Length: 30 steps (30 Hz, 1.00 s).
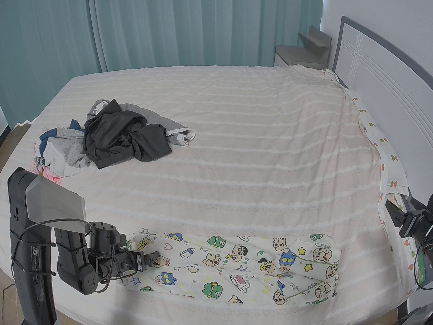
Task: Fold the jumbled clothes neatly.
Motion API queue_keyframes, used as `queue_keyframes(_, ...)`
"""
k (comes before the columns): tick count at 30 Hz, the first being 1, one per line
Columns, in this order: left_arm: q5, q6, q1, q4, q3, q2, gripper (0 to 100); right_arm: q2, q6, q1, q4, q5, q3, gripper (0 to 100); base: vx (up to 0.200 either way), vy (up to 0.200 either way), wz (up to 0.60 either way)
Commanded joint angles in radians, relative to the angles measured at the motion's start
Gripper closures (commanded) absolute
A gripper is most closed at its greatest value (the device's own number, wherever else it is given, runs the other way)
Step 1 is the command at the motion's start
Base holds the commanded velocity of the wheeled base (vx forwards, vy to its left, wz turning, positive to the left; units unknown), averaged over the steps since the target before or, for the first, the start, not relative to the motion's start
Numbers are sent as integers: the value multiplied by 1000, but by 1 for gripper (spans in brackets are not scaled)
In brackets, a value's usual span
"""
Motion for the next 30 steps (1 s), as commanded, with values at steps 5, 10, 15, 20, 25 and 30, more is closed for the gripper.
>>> queue_keyframes(5, 3, 1, -14, 14, -16, 4, 0, 0, -7, 0, -1, 1, 14, 0, 0, 0, 0)
queue_keyframes(10, 7, -1, -43, 13, -10, 4, 0, -3, -26, 3, -1, 1, 18, 0, 0, 0, 0)
queue_keyframes(15, 3, -3, -49, 14, -10, 5, 0, 0, -26, 5, 0, 1, 18, 0, 0, 0, 0)
queue_keyframes(20, 0, -3, -55, 13, -9, 16, 0, 0, -28, 5, 0, 2, 18, 0, 0, 0, 0)
queue_keyframes(25, -1, -10, -81, 13, -6, 18, 0, 0, -33, 5, 0, 1, 18, 0, 0, 0, 0)
queue_keyframes(30, 0, -15, -98, 13, -9, 34, 0, 0, -33, 5, 2, 2, 18, 0, 0, 0, 0)
